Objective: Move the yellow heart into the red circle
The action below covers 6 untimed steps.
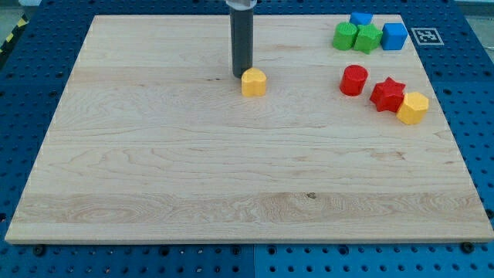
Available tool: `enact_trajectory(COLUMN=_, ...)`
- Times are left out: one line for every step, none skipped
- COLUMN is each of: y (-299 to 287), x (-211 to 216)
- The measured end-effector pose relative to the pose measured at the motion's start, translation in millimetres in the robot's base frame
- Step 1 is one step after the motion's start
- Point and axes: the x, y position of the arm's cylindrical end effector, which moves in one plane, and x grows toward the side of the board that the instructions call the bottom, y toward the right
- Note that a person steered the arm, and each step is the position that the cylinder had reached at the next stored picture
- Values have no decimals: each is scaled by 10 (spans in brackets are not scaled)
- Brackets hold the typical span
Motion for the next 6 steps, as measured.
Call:
enact_trajectory(y=-39, x=183)
enact_trajectory(y=-267, x=367)
enact_trajectory(y=-270, x=413)
enact_trajectory(y=-65, x=413)
enact_trajectory(y=283, x=413)
enact_trajectory(y=702, x=413)
